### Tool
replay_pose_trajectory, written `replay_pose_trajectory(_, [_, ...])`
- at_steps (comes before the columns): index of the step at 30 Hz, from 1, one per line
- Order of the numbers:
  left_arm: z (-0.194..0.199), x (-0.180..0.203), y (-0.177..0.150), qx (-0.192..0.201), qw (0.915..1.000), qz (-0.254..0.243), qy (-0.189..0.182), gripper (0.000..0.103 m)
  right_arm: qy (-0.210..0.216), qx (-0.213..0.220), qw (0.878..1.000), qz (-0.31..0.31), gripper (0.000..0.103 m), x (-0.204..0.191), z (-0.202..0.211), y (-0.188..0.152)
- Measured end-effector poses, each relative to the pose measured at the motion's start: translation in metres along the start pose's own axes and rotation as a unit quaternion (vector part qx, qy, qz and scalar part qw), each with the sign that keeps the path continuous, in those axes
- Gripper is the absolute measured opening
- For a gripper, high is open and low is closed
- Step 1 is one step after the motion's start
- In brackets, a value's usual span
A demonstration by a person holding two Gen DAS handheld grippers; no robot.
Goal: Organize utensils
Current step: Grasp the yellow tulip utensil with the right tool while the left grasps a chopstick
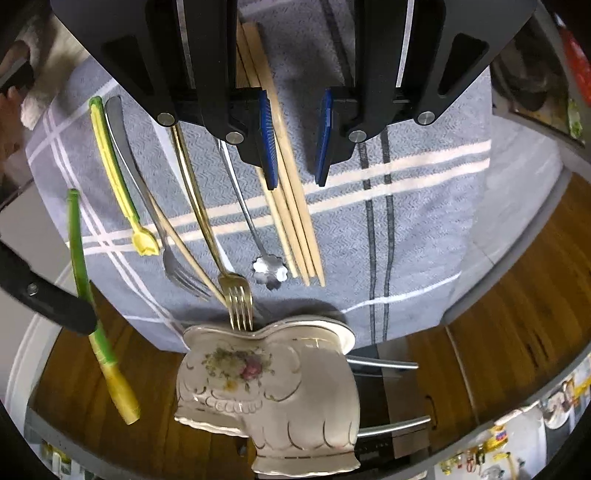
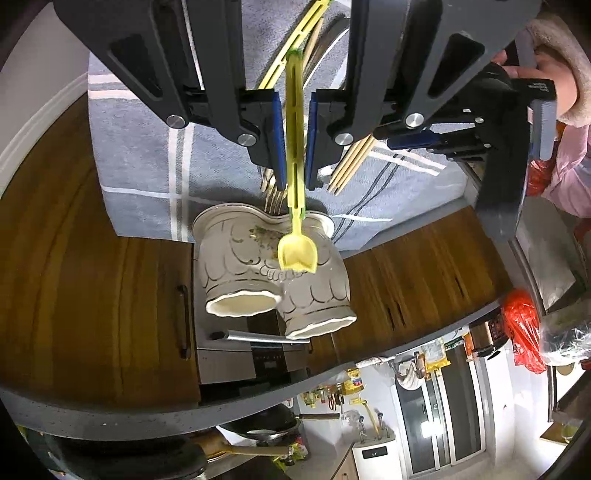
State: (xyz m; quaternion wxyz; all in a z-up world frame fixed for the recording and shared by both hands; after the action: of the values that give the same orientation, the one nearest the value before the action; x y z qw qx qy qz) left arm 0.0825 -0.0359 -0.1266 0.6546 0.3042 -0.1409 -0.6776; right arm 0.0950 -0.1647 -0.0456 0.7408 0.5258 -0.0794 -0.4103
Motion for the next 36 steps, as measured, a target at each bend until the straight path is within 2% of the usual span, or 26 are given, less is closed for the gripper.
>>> replay_pose_trajectory(6, [-0.005, -0.002, 0.006, -0.009, 0.9999, 0.004, 0.011, 0.022, 0.000, 0.011, 1.000, -0.004, 0.010, 0.005, 0.009, 0.001])
replay_pose_trajectory(14, [-0.002, -0.007, 0.009, -0.009, 0.9997, 0.010, 0.019, 0.022, 0.000, -0.004, 1.000, -0.019, 0.010, 0.013, 0.007, -0.006])
replay_pose_trajectory(19, [-0.004, -0.005, 0.008, -0.015, 0.9998, 0.012, 0.007, 0.022, -0.022, -0.007, 1.000, -0.018, 0.010, 0.021, 0.010, -0.006])
replay_pose_trajectory(22, [-0.007, -0.005, 0.009, -0.017, 0.9996, 0.001, 0.021, 0.022, -0.041, -0.028, 0.998, -0.030, 0.011, 0.036, 0.008, -0.014])
replay_pose_trajectory(23, [-0.010, -0.004, 0.009, -0.023, 0.9996, 0.001, 0.015, 0.022, -0.048, -0.037, 0.997, -0.038, 0.012, 0.044, 0.007, -0.018])
replay_pose_trajectory(24, [-0.011, -0.004, 0.010, -0.019, 0.9997, 0.001, 0.015, 0.022, -0.055, -0.048, 0.996, -0.042, 0.015, 0.050, 0.006, -0.023])
replay_pose_trajectory(25, [-0.013, -0.005, 0.013, -0.019, 0.9997, -0.001, 0.017, 0.022, -0.062, -0.059, 0.995, -0.043, 0.027, 0.055, 0.004, -0.028])
replay_pose_trajectory(27, [-0.016, -0.006, 0.016, -0.022, 0.9993, -0.014, 0.026, 0.019, -0.073, -0.075, 0.994, -0.044, 0.045, 0.064, 0.001, -0.038])
replay_pose_trajectory(30, [-0.019, -0.006, 0.018, -0.018, 0.9993, -0.022, 0.024, 0.010, -0.070, -0.101, 0.992, -0.039, 0.045, 0.064, -0.006, -0.048])
replay_pose_trajectory(36, [-0.020, -0.012, 0.017, -0.010, 0.9993, -0.031, 0.017, 0.007, -0.085, -0.139, 0.986, -0.027, 0.044, 0.065, -0.023, -0.061])
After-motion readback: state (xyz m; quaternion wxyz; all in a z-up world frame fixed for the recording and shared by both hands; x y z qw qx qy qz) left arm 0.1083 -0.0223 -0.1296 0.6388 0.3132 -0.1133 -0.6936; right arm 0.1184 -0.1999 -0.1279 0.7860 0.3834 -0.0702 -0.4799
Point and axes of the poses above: each gripper's, at about its wrist camera, not at the fingertips, and z roughly against the way its jaws point, x to its right, y to its top, the point moved 8 cm from there along -z, roughly the way its jaws point, and after that the axes turned 14 degrees about y, right-handed, at the moved point
